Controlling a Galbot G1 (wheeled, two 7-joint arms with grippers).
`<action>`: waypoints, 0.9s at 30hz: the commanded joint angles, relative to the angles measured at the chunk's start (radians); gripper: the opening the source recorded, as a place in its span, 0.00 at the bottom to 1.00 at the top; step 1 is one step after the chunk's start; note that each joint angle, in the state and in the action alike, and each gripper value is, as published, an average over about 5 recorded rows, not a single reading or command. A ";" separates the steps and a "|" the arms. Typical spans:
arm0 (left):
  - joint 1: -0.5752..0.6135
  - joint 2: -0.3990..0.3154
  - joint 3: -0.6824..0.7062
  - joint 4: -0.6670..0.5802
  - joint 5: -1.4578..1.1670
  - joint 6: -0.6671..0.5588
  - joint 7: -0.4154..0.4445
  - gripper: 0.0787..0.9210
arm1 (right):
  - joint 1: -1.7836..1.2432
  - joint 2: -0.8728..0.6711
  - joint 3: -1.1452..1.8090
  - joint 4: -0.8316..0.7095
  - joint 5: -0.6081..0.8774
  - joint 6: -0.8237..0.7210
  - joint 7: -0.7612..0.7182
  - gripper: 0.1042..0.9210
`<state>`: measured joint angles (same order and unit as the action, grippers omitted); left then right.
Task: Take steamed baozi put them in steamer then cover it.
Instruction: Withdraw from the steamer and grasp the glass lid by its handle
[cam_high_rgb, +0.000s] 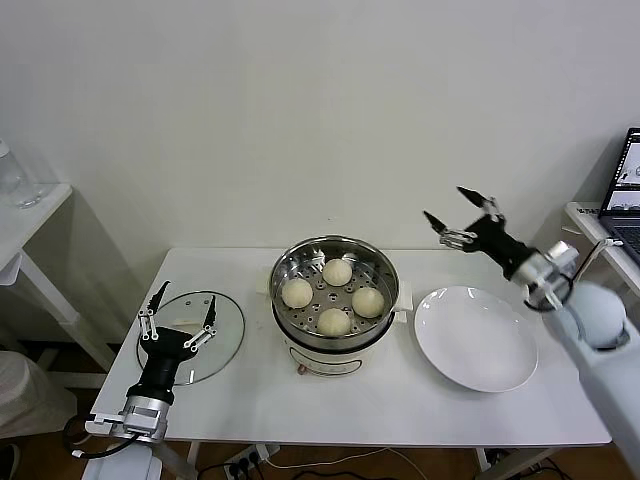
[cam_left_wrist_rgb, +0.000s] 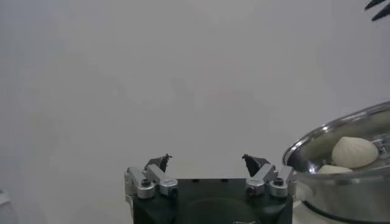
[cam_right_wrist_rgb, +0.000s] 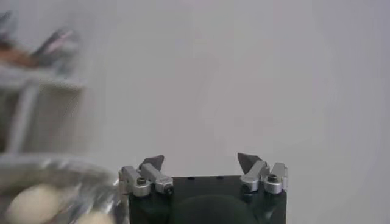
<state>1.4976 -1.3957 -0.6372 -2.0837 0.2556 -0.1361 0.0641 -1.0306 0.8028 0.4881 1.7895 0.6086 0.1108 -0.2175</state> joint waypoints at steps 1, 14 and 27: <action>-0.007 0.006 0.004 0.041 0.011 -0.060 -0.012 0.88 | -0.507 0.364 0.238 0.224 -0.143 0.255 0.283 0.88; -0.061 0.016 -0.014 0.308 0.512 -0.242 -0.138 0.88 | -0.574 0.505 0.169 0.229 -0.220 0.310 0.300 0.88; -0.200 0.057 -0.094 0.648 1.212 -0.328 -0.395 0.88 | -0.555 0.523 0.138 0.185 -0.252 0.310 0.299 0.88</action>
<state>1.3873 -1.3528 -0.6914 -1.6835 0.9320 -0.3910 -0.1642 -1.5421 1.2731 0.6264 1.9737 0.3890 0.3932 0.0580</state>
